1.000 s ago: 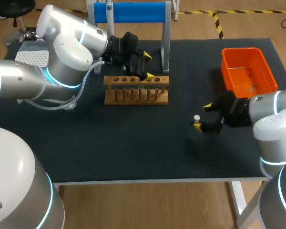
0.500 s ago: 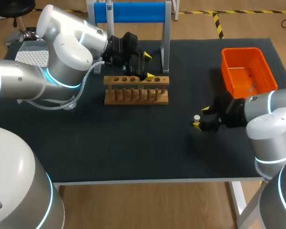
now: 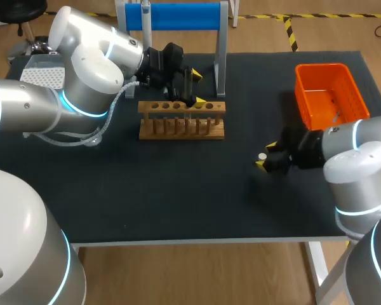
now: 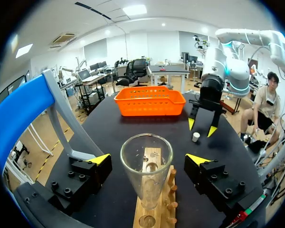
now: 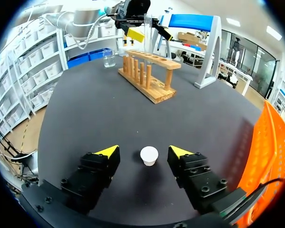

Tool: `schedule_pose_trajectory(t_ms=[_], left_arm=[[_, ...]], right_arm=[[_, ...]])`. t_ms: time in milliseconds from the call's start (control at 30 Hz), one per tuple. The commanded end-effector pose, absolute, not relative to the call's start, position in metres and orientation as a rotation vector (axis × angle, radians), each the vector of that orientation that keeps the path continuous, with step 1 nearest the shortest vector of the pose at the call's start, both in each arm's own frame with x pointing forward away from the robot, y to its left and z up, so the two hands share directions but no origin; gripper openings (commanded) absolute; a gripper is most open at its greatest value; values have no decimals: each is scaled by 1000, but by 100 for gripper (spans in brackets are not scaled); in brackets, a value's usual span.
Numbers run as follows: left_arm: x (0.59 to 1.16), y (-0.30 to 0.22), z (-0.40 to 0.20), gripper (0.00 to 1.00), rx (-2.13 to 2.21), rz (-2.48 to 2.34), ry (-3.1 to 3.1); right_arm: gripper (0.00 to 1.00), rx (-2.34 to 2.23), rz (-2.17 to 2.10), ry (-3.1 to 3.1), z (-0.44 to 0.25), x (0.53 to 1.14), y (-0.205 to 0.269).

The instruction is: Invert the test tube, pick up the pipette, mount the tip to pipette, aspirate from beaker and dispense into the tube, eject the tip, return the pipette, and cap with the stopper.

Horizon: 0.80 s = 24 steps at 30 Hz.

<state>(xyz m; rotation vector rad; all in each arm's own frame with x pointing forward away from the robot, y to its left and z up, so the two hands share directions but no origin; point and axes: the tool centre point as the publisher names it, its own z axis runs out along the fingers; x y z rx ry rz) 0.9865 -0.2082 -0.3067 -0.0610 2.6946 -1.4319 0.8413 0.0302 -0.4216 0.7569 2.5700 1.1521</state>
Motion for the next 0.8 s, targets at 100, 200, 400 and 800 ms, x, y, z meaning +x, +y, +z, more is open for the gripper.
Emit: schedule_pose_trajectory(t_ms=[100,200,400,800], left_arm=[[988,-208,-307,100,-60,-1432,2697],[988,-208,-307,100,-60,-1432,2697],[988,-208,-307,100,-60,-1432,2697],[988,-208,-307,100,-60,-1432,2697]], right_arm=[[59,762,1149,2568,-426,843,34],[52,763,1148,2572,-427,844,35],[53,764,1143,2576,-430,844,37],[49,764,1135,2580,-432,845,38]])
